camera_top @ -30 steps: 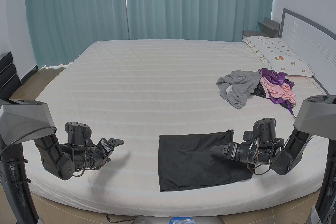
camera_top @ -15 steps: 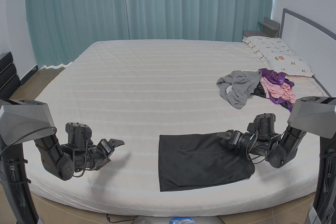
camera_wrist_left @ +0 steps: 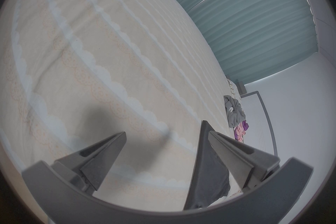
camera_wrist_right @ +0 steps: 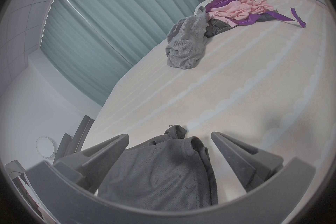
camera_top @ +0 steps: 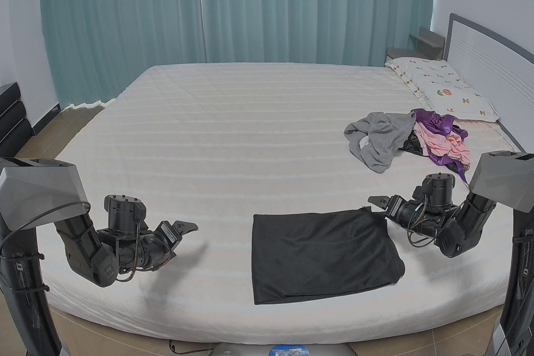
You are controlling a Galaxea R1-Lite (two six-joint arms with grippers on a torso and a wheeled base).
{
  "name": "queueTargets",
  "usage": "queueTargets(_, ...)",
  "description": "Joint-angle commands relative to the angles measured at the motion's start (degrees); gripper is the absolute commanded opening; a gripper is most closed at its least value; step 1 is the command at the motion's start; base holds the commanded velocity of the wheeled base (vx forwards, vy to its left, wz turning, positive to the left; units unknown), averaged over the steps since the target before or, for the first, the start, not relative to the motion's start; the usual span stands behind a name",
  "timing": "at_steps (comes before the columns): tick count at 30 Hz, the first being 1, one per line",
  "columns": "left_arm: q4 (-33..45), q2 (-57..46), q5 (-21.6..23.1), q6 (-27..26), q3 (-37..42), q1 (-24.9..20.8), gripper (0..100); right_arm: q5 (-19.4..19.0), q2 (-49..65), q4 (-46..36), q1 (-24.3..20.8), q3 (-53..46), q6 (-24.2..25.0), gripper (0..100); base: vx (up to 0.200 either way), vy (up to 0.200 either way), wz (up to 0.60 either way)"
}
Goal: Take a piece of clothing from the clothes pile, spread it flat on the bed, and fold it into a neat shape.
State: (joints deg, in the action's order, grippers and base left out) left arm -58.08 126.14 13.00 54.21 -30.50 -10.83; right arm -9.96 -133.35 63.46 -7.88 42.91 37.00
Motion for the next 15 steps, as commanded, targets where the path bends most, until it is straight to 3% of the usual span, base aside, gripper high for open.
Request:
queueTargets(1, -0.02, -0.01, 0.01, 0.02, -0.09, 0.01, 100, -0.06, 0.20, -0.01, 0.23, 0.07, 0.00, 100, 0.000, 0.000, 0.00)
queueTargets(11, -0.11, -0.45, 0.19, 0.63, -0.61, -0.25, 100, 0.12, 1.34, 0.08, 0.05, -0.28, 0.00, 100, 0.000, 0.000, 0.00)
queueTargets(15, -0.11, -0.80, 0.10, 0.81, -0.79, -1.83, 100, 0.29, 3.01, -0.18, -0.21, -0.72, -0.08, 100, 0.000, -0.200, 0.00)
